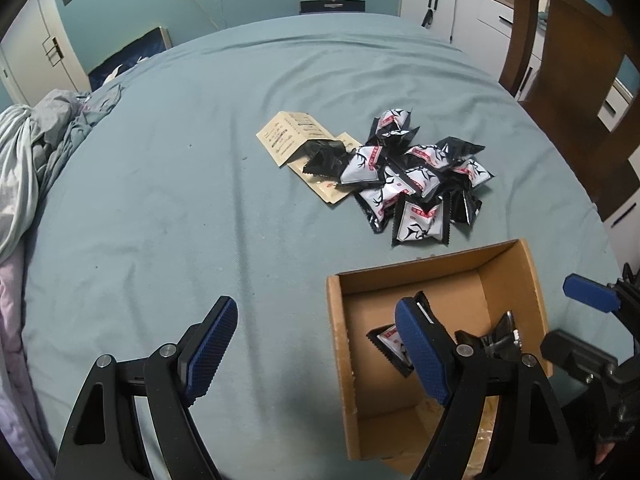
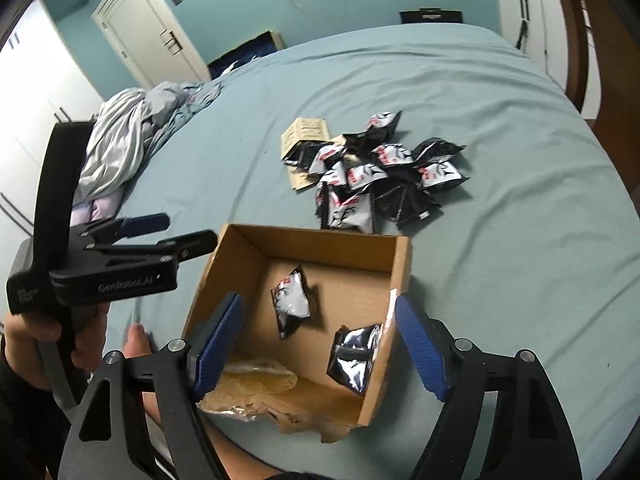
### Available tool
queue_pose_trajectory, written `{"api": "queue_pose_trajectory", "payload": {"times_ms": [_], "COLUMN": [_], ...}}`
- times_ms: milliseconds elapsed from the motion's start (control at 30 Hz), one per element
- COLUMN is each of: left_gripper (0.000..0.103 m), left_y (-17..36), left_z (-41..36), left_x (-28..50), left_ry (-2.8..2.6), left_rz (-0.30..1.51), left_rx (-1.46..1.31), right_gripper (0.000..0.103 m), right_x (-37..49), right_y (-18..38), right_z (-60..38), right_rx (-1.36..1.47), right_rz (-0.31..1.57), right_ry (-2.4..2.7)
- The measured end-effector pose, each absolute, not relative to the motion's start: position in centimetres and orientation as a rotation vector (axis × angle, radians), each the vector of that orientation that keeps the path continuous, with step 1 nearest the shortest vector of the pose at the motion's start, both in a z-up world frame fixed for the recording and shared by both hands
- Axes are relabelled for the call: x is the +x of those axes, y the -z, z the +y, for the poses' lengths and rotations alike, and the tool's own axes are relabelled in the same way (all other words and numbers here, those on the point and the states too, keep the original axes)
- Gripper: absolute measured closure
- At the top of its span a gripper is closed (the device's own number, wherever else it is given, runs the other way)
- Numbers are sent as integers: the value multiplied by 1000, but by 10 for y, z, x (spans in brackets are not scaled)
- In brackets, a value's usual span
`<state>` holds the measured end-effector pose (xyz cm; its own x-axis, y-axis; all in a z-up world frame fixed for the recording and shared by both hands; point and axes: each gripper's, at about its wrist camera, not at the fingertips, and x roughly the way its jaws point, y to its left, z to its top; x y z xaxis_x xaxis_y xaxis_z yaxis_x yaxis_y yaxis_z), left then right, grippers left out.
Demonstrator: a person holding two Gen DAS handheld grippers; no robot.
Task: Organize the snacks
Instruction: 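Drop the white packet into the box with the left tool while the right tool drops the black packet, then grasp another black snack packet from the pile with the right tool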
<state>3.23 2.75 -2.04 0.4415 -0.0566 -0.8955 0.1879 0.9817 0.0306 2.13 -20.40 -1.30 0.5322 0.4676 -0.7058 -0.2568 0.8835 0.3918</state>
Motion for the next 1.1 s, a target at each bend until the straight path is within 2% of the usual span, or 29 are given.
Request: {"api": "queue_pose_trajectory", "payload": {"times_ms": [667,900,1100], "left_gripper": [21,21,20], "left_y": [17,18,17], "left_z": [17,11,7], "left_x": [32,33,35], "left_ry": [164,176,191], "left_rz": [1088,1102,1101], "left_rx": [167,177,179], "right_gripper": [25,26,25], "right_x": [30,56,92], "right_y": [1,6,25], "right_z": [-222,-237,-247], "right_rx": [225,246,307], "right_rz": [901,910,995], "right_ry": [-287,-240,-187]}}
